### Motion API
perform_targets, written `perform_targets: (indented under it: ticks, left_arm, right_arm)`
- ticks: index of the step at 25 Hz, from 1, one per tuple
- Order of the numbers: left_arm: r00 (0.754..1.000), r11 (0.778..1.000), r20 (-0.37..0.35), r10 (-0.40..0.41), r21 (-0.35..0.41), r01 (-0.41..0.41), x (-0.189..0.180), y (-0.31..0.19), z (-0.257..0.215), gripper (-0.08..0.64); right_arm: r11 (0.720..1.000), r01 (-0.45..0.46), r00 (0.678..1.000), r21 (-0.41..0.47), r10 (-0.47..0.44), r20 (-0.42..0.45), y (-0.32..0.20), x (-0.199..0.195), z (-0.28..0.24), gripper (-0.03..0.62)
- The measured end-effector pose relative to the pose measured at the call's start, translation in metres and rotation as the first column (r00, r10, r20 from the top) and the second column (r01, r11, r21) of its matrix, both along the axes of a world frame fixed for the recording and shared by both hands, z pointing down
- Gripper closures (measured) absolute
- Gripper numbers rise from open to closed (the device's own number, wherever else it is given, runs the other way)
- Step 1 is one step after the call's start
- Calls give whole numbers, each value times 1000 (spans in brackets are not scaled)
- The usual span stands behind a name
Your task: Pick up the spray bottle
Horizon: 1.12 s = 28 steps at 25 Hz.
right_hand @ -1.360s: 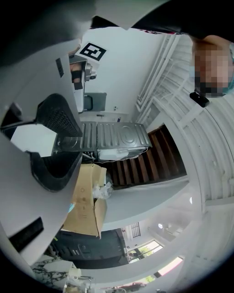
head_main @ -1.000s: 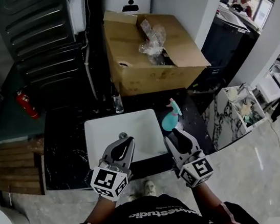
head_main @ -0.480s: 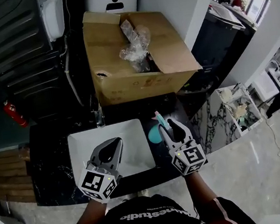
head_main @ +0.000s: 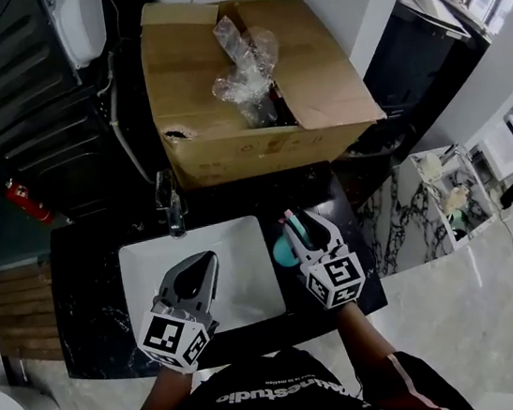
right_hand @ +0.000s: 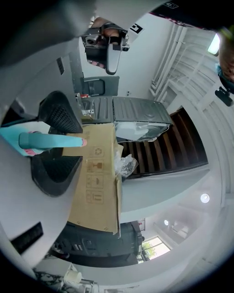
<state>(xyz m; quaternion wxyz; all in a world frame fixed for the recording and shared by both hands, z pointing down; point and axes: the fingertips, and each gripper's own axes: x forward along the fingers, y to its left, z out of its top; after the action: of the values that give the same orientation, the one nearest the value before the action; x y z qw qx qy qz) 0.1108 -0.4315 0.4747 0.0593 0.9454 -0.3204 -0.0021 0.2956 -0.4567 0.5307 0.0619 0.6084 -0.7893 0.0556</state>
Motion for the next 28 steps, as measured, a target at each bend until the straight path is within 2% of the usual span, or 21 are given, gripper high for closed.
perform_targets:
  ticks: [4, 7, 16, 22, 28]
  left_arm:
    - [1000, 1000, 8, -6, -5, 6, 1, -5, 4, 545]
    - [1000, 1000, 7, -16, -3, 16, -2, -5, 2, 545]
    - [999, 999, -23, -34, 37, 35, -29, 19, -18, 545]
    - [998, 996, -43, -44, 74, 47, -63, 54, -36, 545]
    - [998, 994, -53, -27, 104, 32, -100, 91, -49, 545]
  right_arm:
    - [1000, 7, 1000, -19, -7, -18, -7, 0, 14, 425]
    - [1000, 0, 1000, -21, -1, -31, -7, 0, 17, 497]
    - [1000, 4, 998, 22, -3, -61, 15, -16, -16, 499]
    - [997, 16, 997, 78, -10, -74, 56, -51, -57, 499]
    - [992, 56, 997, 112, -49, -63, 108, -113, -91, 499]
